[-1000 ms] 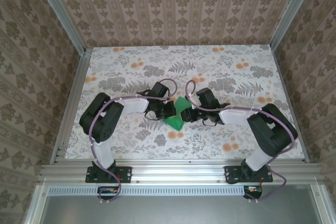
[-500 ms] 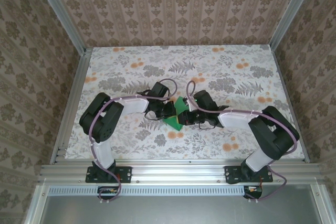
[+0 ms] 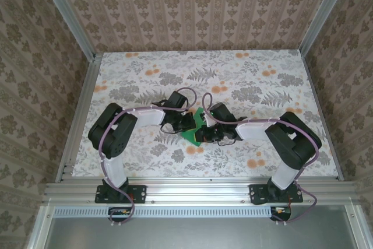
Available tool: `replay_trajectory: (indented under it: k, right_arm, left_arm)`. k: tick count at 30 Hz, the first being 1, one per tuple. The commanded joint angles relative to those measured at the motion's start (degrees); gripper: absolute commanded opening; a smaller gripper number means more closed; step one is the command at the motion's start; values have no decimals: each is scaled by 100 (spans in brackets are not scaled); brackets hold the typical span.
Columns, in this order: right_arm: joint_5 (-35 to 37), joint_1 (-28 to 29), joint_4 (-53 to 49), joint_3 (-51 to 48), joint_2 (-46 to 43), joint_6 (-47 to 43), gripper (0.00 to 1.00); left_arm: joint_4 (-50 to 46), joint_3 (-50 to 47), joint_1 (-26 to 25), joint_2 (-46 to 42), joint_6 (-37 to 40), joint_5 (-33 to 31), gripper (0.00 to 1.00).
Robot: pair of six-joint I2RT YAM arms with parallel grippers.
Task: Fold a paper plane with a square sheet of paper (pick it up from the middle)
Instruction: Fold the triangle a second time at the center of the table.
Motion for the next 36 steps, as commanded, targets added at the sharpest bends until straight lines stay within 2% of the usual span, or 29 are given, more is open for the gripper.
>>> replay_trajectory:
  k: [1,14,21,26,36]
  right_arm:
    - [-43,20,-298,105,150,-80,10]
    - [83,24,-314,129,511,-37,11]
    - [95,24,-749,235,60,-76,11]
    - [-119,83,-599,178,-248,231,11]
    - [-259,172,-107,-33,202,556,11]
  left_arm:
    - [-394,-116,-3,142,130,-214,8]
    - [-394,-169,3,177,149,-221,8]
    - [-370,-210,-4,186,158,-223,8]
    - [-372,-209,-1,176,177,-223,7]
    - [-394,-220,-5,154,188,-221,7]
